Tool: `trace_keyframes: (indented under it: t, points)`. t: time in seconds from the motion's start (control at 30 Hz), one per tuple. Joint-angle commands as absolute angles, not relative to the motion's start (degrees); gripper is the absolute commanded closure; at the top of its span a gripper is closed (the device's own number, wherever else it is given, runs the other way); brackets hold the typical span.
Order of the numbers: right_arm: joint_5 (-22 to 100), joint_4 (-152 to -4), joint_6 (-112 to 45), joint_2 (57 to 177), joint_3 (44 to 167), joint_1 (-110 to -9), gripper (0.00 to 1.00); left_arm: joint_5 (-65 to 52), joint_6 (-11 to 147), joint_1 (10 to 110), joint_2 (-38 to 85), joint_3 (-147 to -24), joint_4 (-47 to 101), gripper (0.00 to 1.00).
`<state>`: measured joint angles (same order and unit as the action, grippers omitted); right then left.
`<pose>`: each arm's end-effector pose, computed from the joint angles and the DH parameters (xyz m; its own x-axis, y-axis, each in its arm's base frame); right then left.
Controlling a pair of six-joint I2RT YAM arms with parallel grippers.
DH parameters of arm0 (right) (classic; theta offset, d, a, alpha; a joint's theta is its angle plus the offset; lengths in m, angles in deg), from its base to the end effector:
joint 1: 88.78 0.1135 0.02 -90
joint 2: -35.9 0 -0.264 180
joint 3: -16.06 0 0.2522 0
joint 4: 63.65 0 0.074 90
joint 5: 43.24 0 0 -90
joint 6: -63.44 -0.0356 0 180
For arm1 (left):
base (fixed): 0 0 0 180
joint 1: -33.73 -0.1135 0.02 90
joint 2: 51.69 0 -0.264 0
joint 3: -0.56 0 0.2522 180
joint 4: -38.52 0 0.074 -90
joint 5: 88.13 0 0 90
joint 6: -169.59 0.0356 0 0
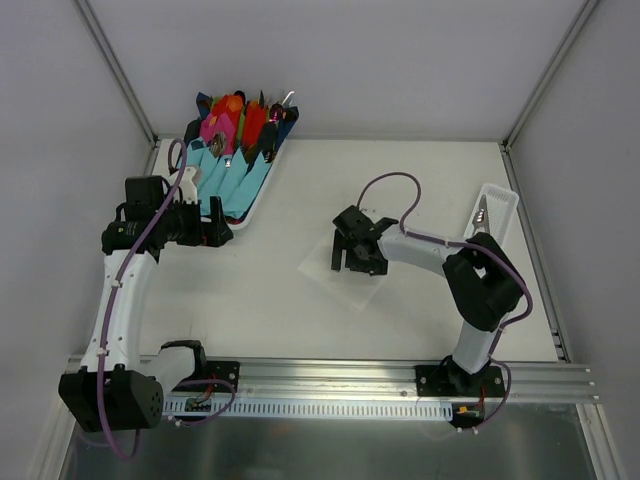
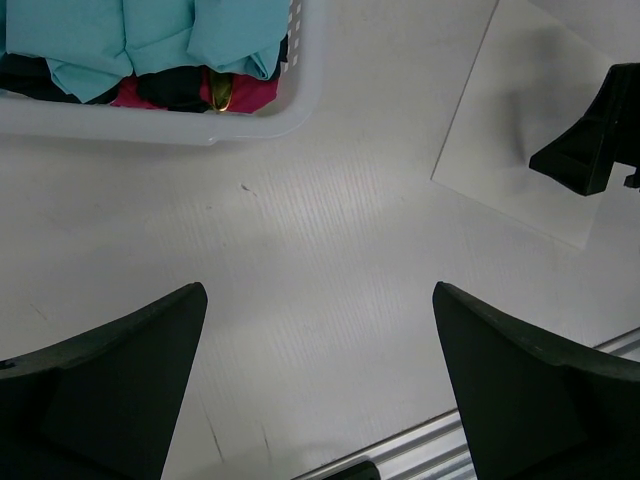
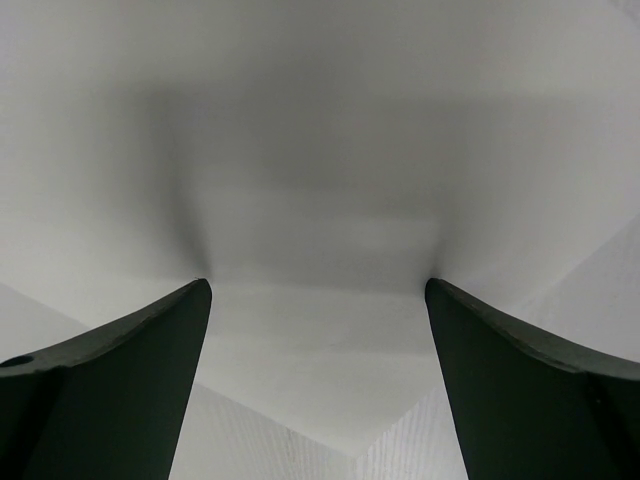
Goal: Place the utensils on the paper napkin and roll it up
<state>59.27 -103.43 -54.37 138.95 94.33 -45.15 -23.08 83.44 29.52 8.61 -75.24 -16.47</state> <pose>0.2625 0.2396 0.1668 -0.8610 -0.1915 -0.4712 -0.2313 0.9725 0.0274 0.2148 0.0008 0.3426 -0.6155 0.0157 -0.7880 0.3001 0.9292 -0.2158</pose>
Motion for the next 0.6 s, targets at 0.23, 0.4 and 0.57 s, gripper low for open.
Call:
trace_keyframes:
  t: [0.23, 0.4, 0.57]
  points:
    - [56.9, -103.1, -53.9, 143.3, 95.1, -47.9, 0.06, -23.4, 84.2, 29.2, 10.9, -76.7, -16.6, 0.01]
    - [57.7, -104.2, -51.7, 142.0, 96.4, -47.9, 0.06, -23.7, 84.2, 29.1, 11.2, -77.2, -16.8, 0.01]
    - [57.3, -105.5, -51.3, 140.5, 97.1, -48.2, 0.05, -24.4, 84.2, 29.2, 11.4, -77.5, -16.8, 0.01]
